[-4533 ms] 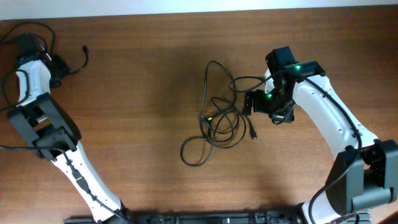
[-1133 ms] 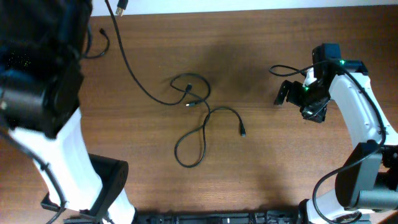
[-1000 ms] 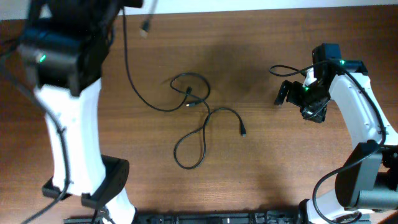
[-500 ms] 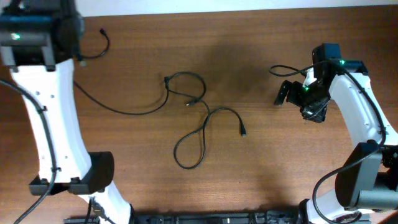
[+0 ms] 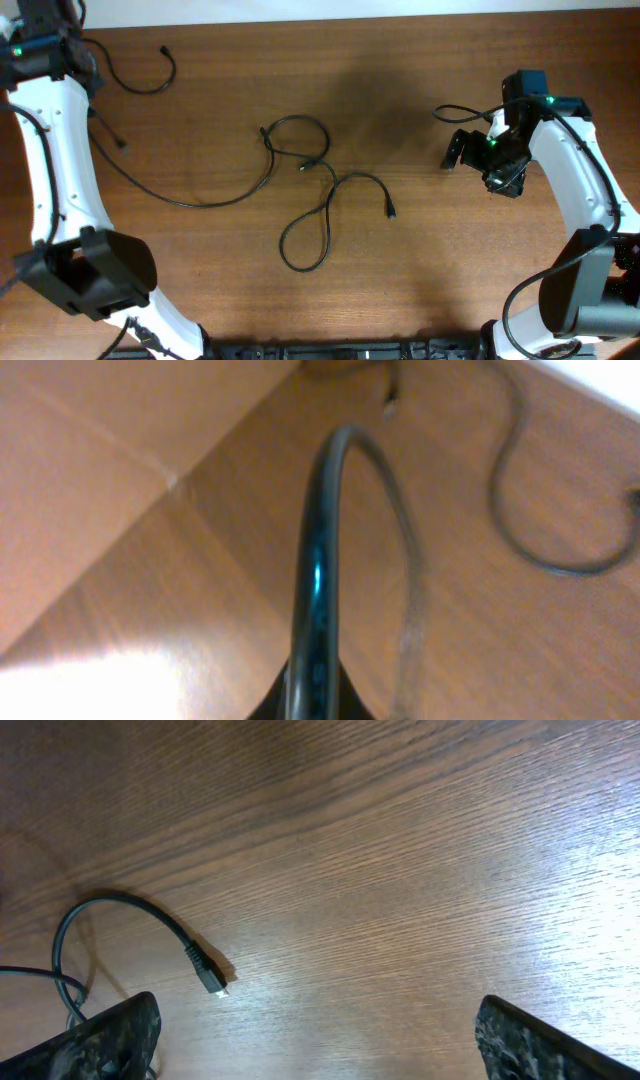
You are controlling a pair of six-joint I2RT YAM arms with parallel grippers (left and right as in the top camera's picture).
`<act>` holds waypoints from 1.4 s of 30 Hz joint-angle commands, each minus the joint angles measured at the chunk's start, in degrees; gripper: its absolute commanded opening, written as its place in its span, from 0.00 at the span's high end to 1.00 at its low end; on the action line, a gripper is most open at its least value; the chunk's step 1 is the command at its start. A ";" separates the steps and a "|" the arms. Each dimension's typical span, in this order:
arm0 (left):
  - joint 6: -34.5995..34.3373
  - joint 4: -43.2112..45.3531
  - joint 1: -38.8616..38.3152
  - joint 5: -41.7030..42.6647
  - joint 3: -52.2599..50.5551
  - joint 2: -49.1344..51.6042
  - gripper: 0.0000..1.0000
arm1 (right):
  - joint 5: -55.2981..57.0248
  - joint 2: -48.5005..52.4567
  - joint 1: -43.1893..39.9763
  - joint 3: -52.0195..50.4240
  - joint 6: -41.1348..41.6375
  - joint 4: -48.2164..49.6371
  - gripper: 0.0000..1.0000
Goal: Untangle cables
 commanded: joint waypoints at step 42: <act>22.91 8.20 -28.52 41.18 -34.51 -0.28 0.12 | 0.28 -0.68 0.00 0.22 -0.63 1.44 0.02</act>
